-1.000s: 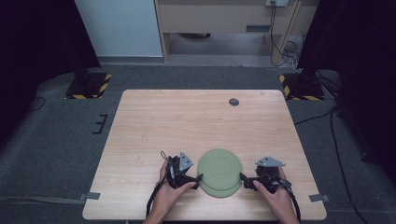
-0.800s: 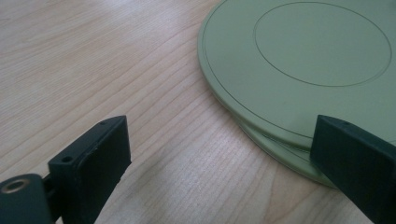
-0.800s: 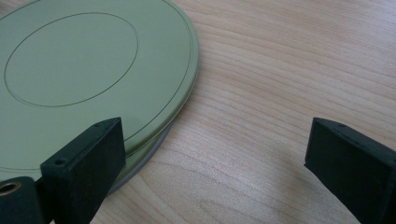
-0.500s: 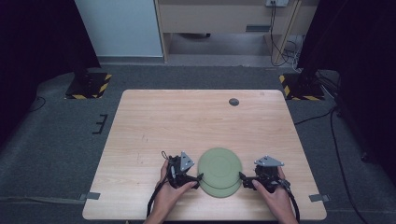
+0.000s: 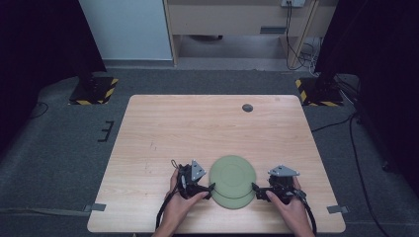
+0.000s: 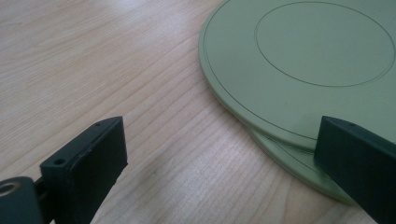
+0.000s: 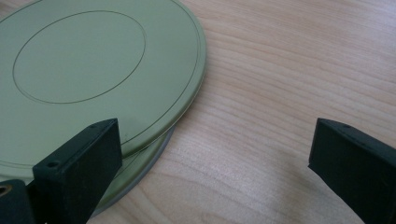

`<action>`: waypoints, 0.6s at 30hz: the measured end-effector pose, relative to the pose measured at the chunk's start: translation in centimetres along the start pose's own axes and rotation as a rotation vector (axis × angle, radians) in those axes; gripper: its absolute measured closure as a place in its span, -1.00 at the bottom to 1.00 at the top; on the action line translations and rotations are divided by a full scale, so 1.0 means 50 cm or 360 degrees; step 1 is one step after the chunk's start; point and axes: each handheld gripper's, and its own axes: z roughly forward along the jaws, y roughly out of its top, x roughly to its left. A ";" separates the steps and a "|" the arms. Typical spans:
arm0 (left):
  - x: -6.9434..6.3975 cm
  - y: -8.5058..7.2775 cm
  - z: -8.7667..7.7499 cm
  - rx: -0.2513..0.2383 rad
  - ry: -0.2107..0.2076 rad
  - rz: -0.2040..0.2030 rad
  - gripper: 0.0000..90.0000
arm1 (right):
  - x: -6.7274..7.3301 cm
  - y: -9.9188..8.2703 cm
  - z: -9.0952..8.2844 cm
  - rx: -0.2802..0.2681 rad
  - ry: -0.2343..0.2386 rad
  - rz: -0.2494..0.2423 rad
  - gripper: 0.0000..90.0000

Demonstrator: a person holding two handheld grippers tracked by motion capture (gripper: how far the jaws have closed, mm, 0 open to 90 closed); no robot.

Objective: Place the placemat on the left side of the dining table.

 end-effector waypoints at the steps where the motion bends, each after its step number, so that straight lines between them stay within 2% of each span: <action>1: 0.000 0.000 0.000 -0.0003 0.0000 0.0002 -0.96 | -0.001 0.001 0.002 -0.0006 -0.0009 -0.0005 -0.93; 6: -0.004 -0.002 -0.004 -0.0015 -0.0022 0.0003 -0.91 | 0.000 -0.001 -0.002 -0.0004 0.0005 -0.0004 -0.89; 9: -0.008 0.000 -0.002 -0.0008 -0.0002 0.0018 -0.94 | 0.005 -0.003 -0.002 0.0006 0.0018 -0.0011 -0.90; 12: -0.005 0.000 -0.001 -0.0007 -0.0009 0.0003 -0.95 | 0.004 -0.001 -0.001 0.0006 0.0014 -0.0013 -0.92; 18: -0.005 0.001 0.001 -0.0009 0.0003 0.0016 -0.95 | 0.001 0.000 0.003 0.0004 0.0009 -0.0004 -0.94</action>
